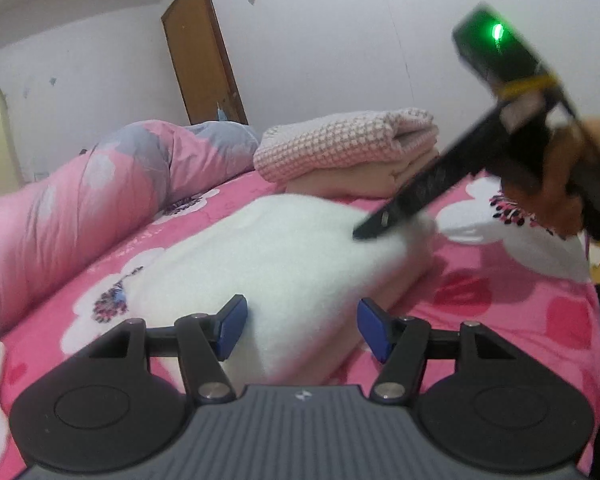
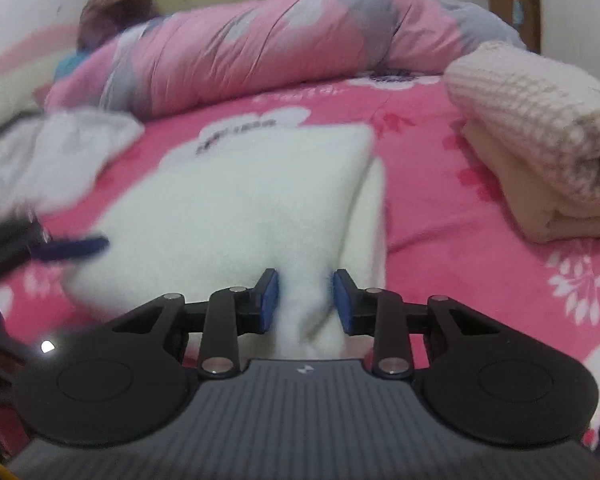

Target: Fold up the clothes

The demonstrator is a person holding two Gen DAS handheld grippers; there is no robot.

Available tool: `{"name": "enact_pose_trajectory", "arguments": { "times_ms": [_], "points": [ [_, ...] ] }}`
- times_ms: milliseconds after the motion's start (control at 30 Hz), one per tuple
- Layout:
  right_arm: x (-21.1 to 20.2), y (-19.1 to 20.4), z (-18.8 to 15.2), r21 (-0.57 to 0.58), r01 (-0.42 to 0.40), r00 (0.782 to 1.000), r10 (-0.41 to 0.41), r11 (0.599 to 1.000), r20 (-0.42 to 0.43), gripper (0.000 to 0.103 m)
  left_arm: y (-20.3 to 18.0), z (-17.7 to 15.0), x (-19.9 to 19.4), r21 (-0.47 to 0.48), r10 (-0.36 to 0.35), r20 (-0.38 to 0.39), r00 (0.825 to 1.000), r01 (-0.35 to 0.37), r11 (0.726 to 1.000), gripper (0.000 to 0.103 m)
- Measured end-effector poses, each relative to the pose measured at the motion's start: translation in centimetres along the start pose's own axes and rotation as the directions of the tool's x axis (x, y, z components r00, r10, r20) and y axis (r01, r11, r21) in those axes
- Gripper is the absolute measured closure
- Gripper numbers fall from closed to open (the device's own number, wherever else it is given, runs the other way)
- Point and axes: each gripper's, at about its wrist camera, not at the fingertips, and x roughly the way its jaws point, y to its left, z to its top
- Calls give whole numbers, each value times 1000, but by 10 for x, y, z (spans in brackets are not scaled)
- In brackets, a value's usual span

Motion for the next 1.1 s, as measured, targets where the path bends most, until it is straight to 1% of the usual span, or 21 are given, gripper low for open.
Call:
{"name": "enact_pose_trajectory", "arguments": {
  "times_ms": [100,167,233,267,300,333,367,433,467,533,567,633,700,767,800,833,867,900,967,1000,1100],
  "points": [
    [-34,15,7,-61,56,996,-51,997,69,75,2,8,-19,-40,6,47,999,-4,999,42],
    [-51,26,9,-93,42,992,-31,995,121,75,0,9,-25,-55,14,62,998,-11,998,42],
    [-61,37,8,-140,0,990,19,990,137,78,-4,8,-23,-69,0,34,999,2,998,42],
    [-61,44,7,-169,-22,990,45,985,133,79,-7,6,-19,-71,-10,8,1000,11,997,42],
    [-55,49,2,-202,-28,993,50,979,104,81,-11,3,-12,-69,-18,-34,999,16,997,42],
    [-41,53,-4,-232,-14,998,26,973,51,82,-13,-1,-5,-75,-28,-72,997,23,997,43],
    [-26,55,-11,-263,4,1000,-4,965,1,85,-13,-4,-1,-92,-42,-93,995,34,995,43],
    [6,55,-31,-326,61,994,-88,943,-68,87,-12,-7,-1,-124,-59,-90,994,48,991,43],
    [7,57,-33,-335,69,994,-92,940,-52,87,-12,-7,-4,-126,-61,-83,995,50,991,43],
    [-2,65,-19,-339,87,992,-113,937,-58,87,-11,-7,-10,-126,-67,-65,996,58,990,43],
    [-10,68,-13,-337,86,993,-107,938,-46,87,-9,-7,-13,-129,-66,-62,996,58,990,43],
    [-26,73,3,-326,82,996,-91,942,-11,87,-6,-8,-17,-135,-63,-58,996,55,989,46],
    [-43,79,15,-305,71,997,-64,950,32,87,-3,-9,-22,-160,-63,-45,997,55,986,46],
    [-50,82,28,-294,54,997,-34,954,74,87,0,-8,-28,-175,-59,-18,998,55,983,46],
    [-48,82,30,-293,52,997,-31,955,75,87,1,-6,-31,-179,-57,0,998,56,982,46],
    [-43,82,31,-293,51,997,-31,955,69,87,4,-5,-35,-186,-53,21,998,56,981,46],
    [-32,81,28,-299,52,998,-43,953,39,87,6,-4,-40,-193,-49,42,998,56,980,46],
    [-17,78,22,-307,59,998,-65,950,-9,87,10,-2,-42,-203,-41,62,997,53,978,46],
    [14,69,0,-301,63,985,-107,951,-132,87,17,2,-43,-221,-21,90,996,40,974,46],
    [16,66,-7,-302,60,988,-100,951,-118,87,21,5,-38,-228,-6,91,996,27,973,46],
    [0,66,7,-253,62,988,-94,966,-118,87,31,15,-20,-237,31,77,997,-12,971,46]
  ]
}}
